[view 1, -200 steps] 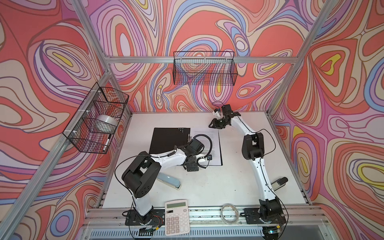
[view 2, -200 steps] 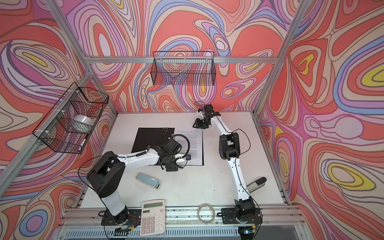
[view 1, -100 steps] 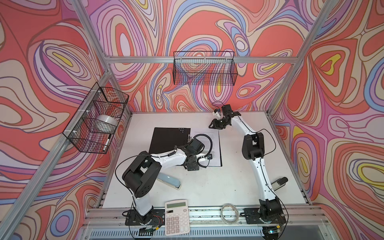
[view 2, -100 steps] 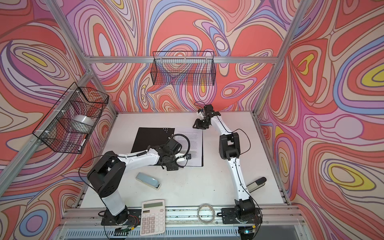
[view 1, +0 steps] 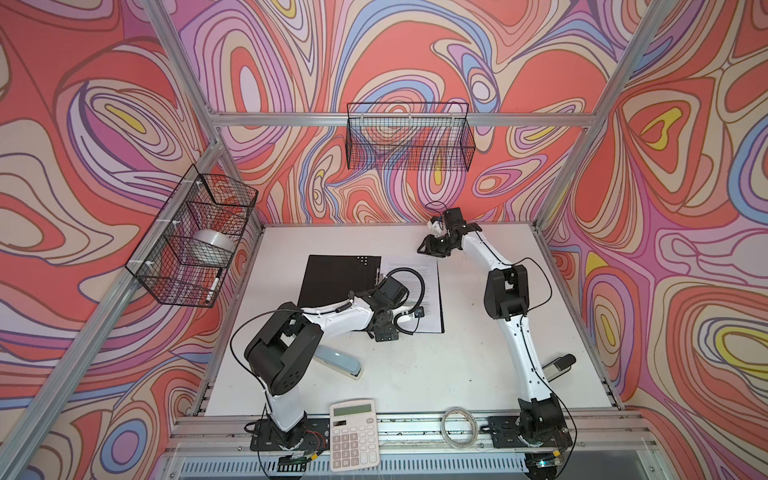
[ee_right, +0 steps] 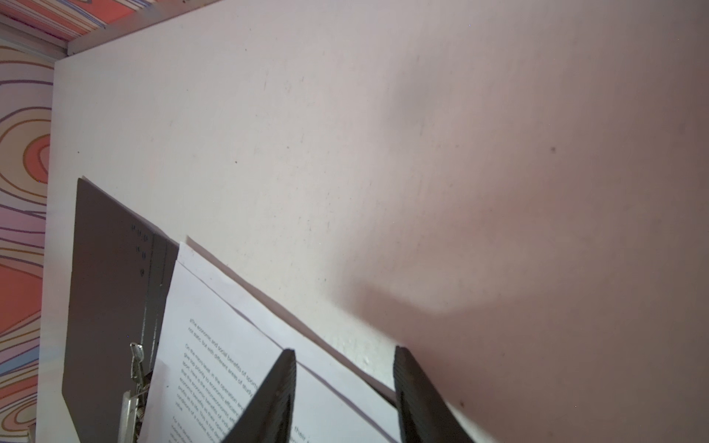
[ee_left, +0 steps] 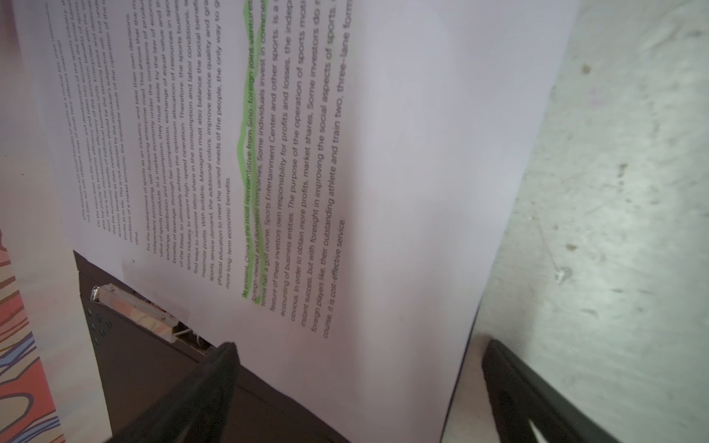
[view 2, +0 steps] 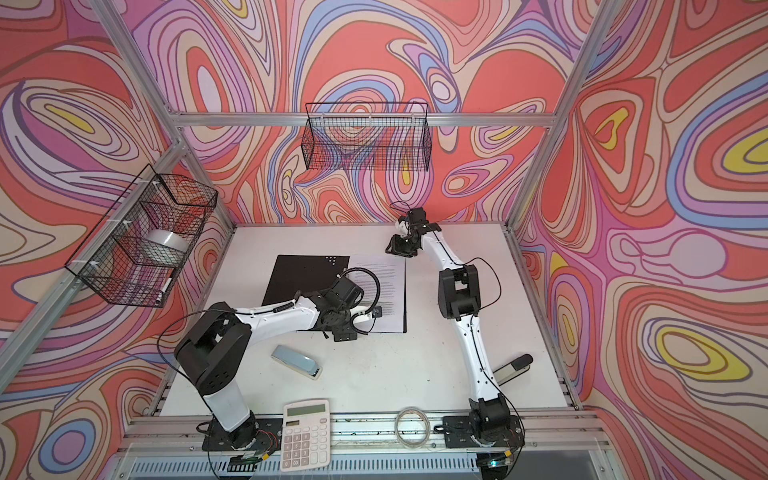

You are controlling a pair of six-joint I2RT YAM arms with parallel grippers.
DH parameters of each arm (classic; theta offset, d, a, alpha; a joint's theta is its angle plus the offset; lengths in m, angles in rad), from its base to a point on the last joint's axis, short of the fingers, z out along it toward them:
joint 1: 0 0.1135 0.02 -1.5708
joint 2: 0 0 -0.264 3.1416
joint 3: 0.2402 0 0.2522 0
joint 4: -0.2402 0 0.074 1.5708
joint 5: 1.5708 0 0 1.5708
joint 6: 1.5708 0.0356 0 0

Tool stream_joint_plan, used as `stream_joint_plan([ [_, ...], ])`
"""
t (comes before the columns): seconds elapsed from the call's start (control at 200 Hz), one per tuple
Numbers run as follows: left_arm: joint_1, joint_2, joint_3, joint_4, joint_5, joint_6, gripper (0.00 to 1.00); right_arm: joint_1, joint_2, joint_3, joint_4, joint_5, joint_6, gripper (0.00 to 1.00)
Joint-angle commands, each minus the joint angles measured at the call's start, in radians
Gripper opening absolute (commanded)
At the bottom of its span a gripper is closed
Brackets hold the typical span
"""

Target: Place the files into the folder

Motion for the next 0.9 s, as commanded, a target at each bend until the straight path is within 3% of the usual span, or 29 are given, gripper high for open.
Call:
stream_joint_plan([
  [0.0, -0.009, 0.004, 0.008, -0.035, -0.014, -0.007, 1.00, -0.004, -0.053, 0.017, 0.025, -0.004, 0.032, 0.44],
  [0.3, -0.009, -0.002, 0.018, -0.039, 0.005, -0.024, 1.00, -0.005, -0.046, 0.013, 0.012, -0.026, 0.029, 0.44],
  [0.586, -0.009, -0.091, 0.116, -0.203, 0.050, -0.145, 1.00, -0.017, -0.188, -0.017, 0.017, 0.099, 0.054, 0.44],
  [0.791, -0.009, -0.184, 0.207, -0.323, 0.077, -0.252, 1.00, -0.019, -0.345, -0.159, 0.003, 0.101, 0.074, 0.42],
  [0.896, 0.001, -0.201, 0.244, -0.359, 0.067, -0.325, 1.00, -0.019, -0.458, -0.312, 0.011, 0.088, 0.091, 0.39],
])
